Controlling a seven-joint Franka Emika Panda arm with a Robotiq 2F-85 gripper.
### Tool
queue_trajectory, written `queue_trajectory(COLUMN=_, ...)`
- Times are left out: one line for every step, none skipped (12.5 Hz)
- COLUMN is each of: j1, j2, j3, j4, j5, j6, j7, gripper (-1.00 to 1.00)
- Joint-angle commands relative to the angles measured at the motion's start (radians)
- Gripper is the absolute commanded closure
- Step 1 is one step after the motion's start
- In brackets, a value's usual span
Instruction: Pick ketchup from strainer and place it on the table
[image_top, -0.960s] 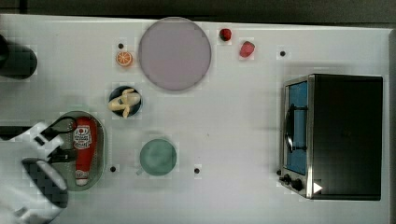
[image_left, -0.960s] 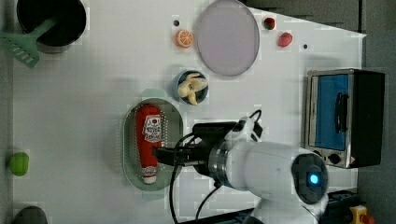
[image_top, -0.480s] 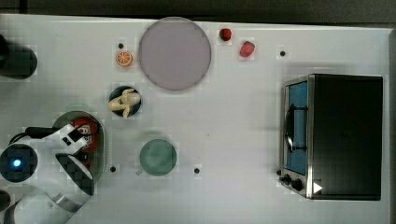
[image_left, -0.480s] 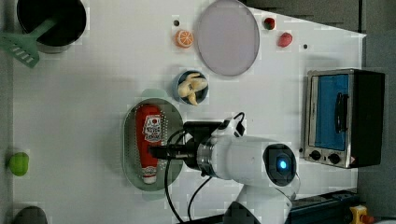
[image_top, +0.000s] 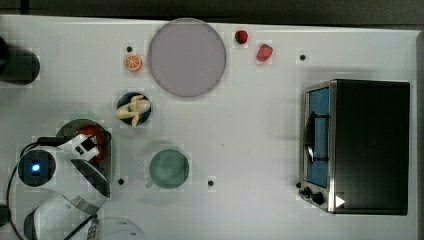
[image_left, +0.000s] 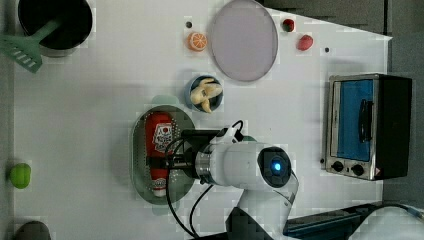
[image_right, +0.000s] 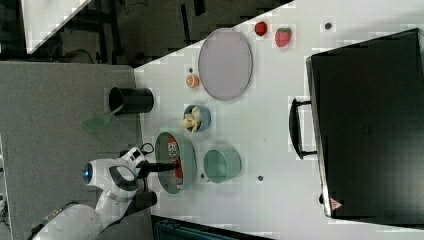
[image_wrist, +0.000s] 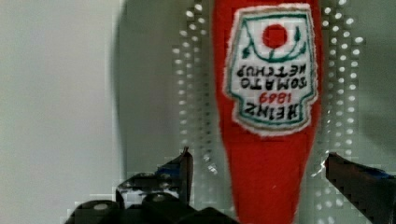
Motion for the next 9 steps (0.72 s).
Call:
queue_trajectory(j1=0.034, j2=0.036, j3=-0.053, j4=0.033, j5=-0.035, j6=0.021, j7=0.047, gripper=-0.91)
queue_trajectory(j1=0.050, j2=0.058, j3=-0.071, j4=0.050, j5=-0.042, j6=0.023, j7=0.048, gripper=-0.67)
queue_trajectory(j1=0.067, j2=0.081, j3=-0.084, j4=0.069, j5=-0.044, j6=0.031, j7=0.048, gripper=-0.40)
queue_trajectory(j1=0.081, j2=0.100, j3=-0.094, j4=0.085, j5=-0.044, j6=0.041, j7=0.048, gripper=-0.18)
queue_trajectory(j1=0.087, j2=0.106, j3=-0.096, j4=0.097, j5=-0.044, j6=0.043, j7=0.048, gripper=-0.13)
queue_trajectory(j1=0.087, j2=0.101, j3=-0.093, j4=0.103, j5=-0.044, j6=0.043, j7=0.048, gripper=-0.13)
queue_trajectory(j1=0.087, j2=0.086, j3=-0.090, j4=0.103, j5=-0.044, j6=0.028, j7=0.048, gripper=-0.13)
queue_trajectory(j1=0.085, j2=0.065, j3=-0.080, j4=0.101, j5=-0.044, j6=0.005, j7=0.048, gripper=-0.13)
queue_trajectory(j1=0.082, j2=0.034, j3=-0.071, j4=0.098, j5=-0.043, j6=-0.032, j7=0.048, gripper=-0.13)
